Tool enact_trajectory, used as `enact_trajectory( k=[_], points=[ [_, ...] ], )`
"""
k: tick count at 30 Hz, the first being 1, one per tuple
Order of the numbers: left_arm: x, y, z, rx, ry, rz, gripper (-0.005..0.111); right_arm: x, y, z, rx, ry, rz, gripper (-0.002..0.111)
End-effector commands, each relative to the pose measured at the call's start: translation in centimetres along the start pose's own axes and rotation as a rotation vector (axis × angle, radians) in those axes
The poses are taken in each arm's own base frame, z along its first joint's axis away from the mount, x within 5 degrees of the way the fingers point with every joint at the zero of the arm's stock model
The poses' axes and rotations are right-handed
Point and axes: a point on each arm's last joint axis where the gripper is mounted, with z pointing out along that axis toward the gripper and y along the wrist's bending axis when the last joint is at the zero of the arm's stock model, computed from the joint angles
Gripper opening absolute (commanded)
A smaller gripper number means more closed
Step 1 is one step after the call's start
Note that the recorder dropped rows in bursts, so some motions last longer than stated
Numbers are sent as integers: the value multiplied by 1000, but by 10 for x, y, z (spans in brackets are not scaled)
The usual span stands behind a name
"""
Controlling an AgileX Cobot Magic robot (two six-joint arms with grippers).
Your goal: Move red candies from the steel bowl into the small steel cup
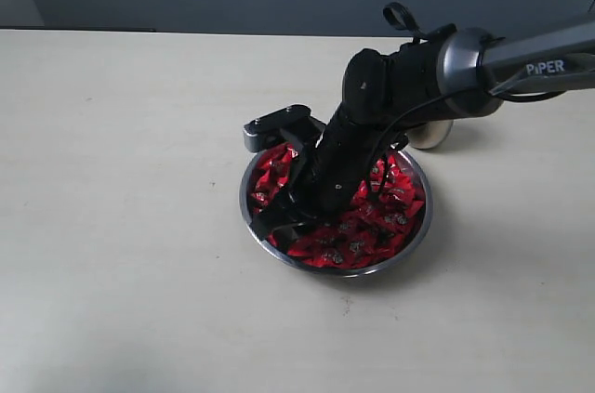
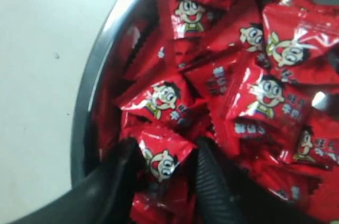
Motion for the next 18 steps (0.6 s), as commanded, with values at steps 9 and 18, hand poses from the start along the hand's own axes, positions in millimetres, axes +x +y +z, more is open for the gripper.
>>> enact_trajectory(
  k=[9, 18],
  points=[
    [1, 0, 0, 8, -3, 5, 0, -5, 1, -5, 7, -20, -15, 0],
    [1, 0, 0, 8, -3, 5, 0, -30, 8, -48, 68, -134, -49, 0]
  ],
)
